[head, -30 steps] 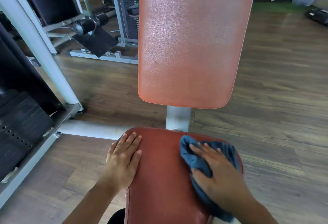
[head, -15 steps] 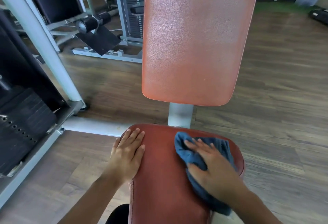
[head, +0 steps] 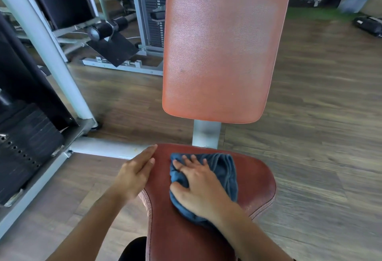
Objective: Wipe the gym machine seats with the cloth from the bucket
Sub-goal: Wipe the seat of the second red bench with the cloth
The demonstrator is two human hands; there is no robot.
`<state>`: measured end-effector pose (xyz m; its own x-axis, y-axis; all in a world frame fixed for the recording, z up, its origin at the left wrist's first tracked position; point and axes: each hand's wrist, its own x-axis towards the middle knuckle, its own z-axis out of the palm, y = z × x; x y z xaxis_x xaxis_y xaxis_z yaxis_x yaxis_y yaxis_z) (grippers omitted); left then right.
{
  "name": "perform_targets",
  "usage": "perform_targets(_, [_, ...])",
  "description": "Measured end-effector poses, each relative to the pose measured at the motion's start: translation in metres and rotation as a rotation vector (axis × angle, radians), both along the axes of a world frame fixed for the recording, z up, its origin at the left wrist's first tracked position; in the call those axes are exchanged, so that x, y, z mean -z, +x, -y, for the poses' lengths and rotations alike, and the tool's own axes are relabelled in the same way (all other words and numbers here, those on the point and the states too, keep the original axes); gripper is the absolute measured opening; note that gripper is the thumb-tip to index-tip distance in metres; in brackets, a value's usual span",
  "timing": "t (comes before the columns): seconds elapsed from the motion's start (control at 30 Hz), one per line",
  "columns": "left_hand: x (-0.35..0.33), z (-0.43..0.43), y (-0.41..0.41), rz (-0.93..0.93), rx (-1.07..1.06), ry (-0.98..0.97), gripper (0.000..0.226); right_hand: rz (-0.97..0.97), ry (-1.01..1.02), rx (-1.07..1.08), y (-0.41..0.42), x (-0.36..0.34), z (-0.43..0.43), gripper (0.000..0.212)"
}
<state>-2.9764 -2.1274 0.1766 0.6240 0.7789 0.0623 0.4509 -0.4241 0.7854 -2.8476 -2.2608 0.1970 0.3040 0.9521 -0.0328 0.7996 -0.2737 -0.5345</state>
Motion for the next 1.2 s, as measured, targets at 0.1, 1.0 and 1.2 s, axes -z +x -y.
perform_targets(0.1, [-0.006,-0.008,-0.008,-0.017,-0.048,-0.007,0.041,0.017,-0.013,-0.1,-0.025,-0.002,-0.003,0.075])
perform_targets(1.0, [-0.019,0.063,0.063,-0.817,0.107,0.309,0.074,0.241,-0.125,0.353,0.077,0.033,0.072,0.089])
perform_targets(1.2, [-0.019,0.057,0.086,-0.796,0.178,0.328,0.06,0.253,-0.121,0.36,0.076,0.033,0.071,0.088])
